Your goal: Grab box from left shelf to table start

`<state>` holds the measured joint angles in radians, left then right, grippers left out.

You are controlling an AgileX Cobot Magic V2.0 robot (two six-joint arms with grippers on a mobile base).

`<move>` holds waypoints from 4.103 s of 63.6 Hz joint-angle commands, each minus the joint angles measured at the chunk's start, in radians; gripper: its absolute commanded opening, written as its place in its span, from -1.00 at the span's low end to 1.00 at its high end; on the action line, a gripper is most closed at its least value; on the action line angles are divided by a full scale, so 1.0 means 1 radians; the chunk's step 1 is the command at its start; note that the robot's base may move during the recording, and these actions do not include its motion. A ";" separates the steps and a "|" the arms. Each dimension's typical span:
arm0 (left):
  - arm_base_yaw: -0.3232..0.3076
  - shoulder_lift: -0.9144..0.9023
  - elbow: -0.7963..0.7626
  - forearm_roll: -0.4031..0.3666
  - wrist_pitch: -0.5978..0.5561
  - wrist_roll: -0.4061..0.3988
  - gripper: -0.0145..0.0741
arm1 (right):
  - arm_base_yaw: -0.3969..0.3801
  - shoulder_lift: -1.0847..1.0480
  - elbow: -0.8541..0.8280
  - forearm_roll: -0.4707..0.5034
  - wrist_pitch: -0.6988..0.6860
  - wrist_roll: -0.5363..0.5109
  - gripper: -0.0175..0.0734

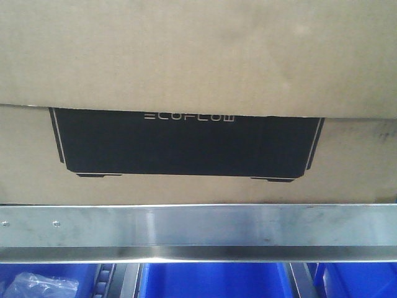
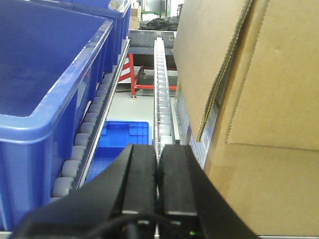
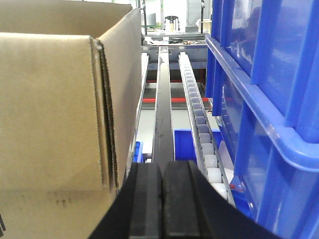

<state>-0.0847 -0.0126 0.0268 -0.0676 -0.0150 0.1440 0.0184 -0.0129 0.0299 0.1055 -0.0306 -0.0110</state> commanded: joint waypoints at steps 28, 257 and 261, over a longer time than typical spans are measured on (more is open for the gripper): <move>0.000 -0.012 0.030 0.000 -0.087 0.001 -0.70 | -0.001 -0.001 -0.003 -0.008 -0.088 -0.008 -0.50; -0.168 1.379 -1.534 0.198 1.292 -0.353 0.20 | -0.001 -0.001 -0.003 -0.008 -0.088 -0.008 -0.50; -0.173 1.379 -1.534 0.191 1.290 -0.353 0.20 | -0.001 -0.001 -0.003 -0.008 -0.088 -0.008 -0.50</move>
<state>-0.2543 1.4025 -1.4866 0.1197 1.2535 -0.2008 0.0184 -0.0129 0.0299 0.1055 -0.0306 -0.0110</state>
